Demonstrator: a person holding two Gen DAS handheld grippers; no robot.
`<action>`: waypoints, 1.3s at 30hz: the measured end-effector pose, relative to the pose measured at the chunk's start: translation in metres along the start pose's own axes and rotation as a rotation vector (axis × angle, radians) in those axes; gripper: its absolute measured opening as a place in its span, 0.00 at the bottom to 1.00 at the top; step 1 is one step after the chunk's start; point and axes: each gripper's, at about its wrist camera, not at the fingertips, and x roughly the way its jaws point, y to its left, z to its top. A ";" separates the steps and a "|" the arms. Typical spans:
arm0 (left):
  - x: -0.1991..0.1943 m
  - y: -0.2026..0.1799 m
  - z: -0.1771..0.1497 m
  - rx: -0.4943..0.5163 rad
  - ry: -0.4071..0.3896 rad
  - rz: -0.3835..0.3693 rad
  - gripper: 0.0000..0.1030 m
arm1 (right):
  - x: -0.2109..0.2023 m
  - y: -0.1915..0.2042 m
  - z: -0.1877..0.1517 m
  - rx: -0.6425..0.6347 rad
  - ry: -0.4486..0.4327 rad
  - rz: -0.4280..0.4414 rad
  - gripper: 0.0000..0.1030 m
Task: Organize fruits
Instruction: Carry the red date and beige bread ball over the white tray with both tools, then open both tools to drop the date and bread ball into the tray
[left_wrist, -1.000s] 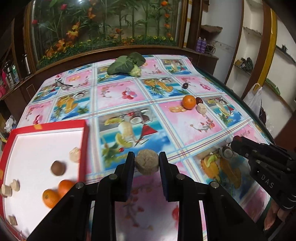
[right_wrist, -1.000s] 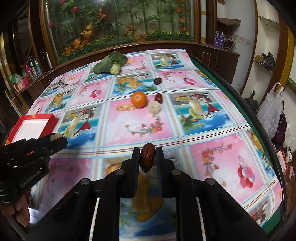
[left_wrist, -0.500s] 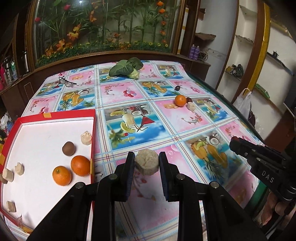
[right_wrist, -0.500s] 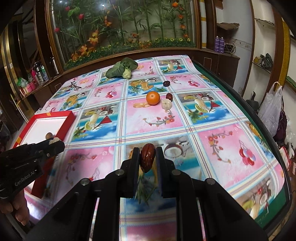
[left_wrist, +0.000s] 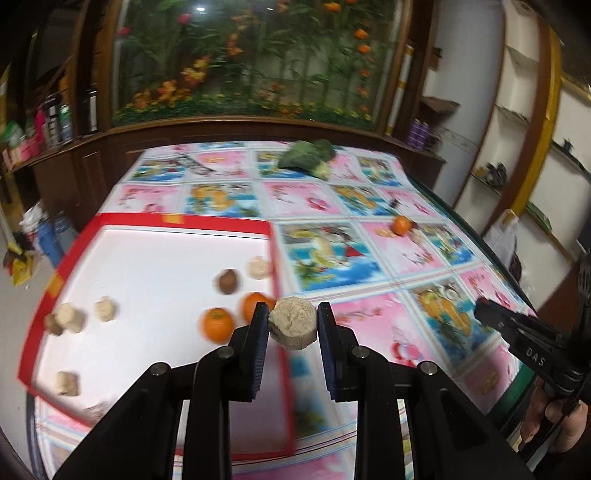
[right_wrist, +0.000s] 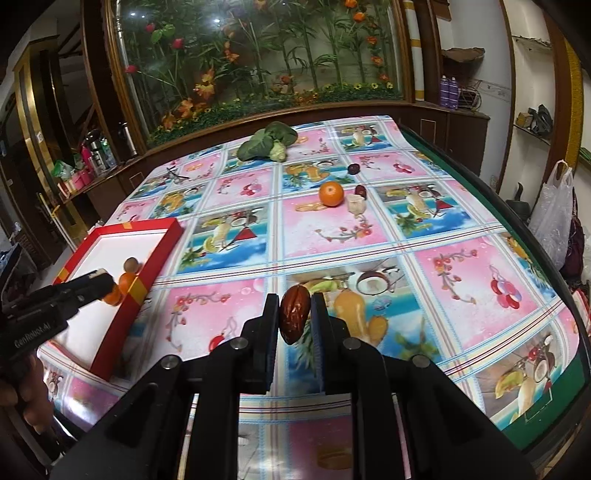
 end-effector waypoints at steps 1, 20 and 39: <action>-0.003 0.007 0.000 -0.009 -0.009 0.021 0.25 | 0.000 0.002 -0.001 -0.003 0.001 0.008 0.18; -0.009 0.108 0.000 -0.188 -0.019 0.227 0.24 | 0.020 0.091 0.006 -0.152 0.020 0.244 0.18; 0.014 0.132 -0.010 -0.219 0.059 0.295 0.25 | 0.058 0.179 -0.001 -0.285 0.108 0.403 0.18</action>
